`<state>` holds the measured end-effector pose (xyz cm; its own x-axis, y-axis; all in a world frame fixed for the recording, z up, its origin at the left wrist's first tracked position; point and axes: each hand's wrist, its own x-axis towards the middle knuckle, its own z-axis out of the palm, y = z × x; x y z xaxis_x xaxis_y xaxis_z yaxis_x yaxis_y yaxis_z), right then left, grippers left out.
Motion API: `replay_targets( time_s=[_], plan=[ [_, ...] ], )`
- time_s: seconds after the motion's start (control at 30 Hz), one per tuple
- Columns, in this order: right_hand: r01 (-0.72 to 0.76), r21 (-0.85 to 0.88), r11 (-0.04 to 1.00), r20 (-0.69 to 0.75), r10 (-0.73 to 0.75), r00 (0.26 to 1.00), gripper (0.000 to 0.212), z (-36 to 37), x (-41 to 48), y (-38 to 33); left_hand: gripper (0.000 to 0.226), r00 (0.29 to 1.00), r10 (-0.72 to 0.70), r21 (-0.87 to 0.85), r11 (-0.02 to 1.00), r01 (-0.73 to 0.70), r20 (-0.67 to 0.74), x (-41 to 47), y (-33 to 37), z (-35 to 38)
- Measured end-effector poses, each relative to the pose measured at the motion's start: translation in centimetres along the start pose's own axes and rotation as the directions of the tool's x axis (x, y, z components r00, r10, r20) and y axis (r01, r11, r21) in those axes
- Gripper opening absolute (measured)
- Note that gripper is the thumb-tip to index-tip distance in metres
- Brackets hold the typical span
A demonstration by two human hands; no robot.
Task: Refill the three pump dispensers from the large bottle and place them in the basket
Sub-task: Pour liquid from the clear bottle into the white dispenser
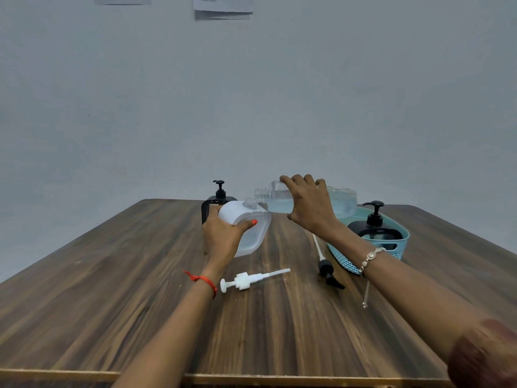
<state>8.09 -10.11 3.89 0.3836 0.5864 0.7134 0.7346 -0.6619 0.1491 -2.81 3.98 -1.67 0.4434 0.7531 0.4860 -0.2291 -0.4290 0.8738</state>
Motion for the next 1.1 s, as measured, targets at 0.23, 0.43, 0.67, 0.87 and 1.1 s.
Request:
replay_targets(
  time_s=[0.23,0.43,0.67,0.87,1.1],
  plan=[
    [0.006,-0.008,1.000,0.000,-0.006,1.000,0.069,0.00,-0.07,0.08,0.063,1.000,-0.005,0.012,1.000,0.005,-0.006,-0.18,-0.09,0.01],
    [0.010,-0.016,1.000,0.001,-0.010,1.000,0.069,0.01,-0.12,0.18,0.065,1.000,-0.020,0.022,1.000,0.021,-0.016,-0.22,-0.18,0.14],
    [0.010,-0.016,1.000,-0.003,-0.010,1.000,0.069,-0.11,-0.19,0.24,0.064,1.000,-0.020,0.020,1.000,0.020,-0.016,-0.40,0.15,0.13],
    [0.013,-0.020,1.000,-0.010,-0.013,1.000,0.069,-0.28,-0.24,0.23,0.065,1.000,-0.022,0.016,1.000,0.023,-0.011,-0.49,0.26,0.12],
    [0.024,-0.024,0.999,-0.026,-0.025,0.999,0.070,-0.30,-0.30,0.11,0.067,1.000,-0.018,0.019,1.000,0.018,-0.016,-0.57,0.26,0.09]
  ],
)
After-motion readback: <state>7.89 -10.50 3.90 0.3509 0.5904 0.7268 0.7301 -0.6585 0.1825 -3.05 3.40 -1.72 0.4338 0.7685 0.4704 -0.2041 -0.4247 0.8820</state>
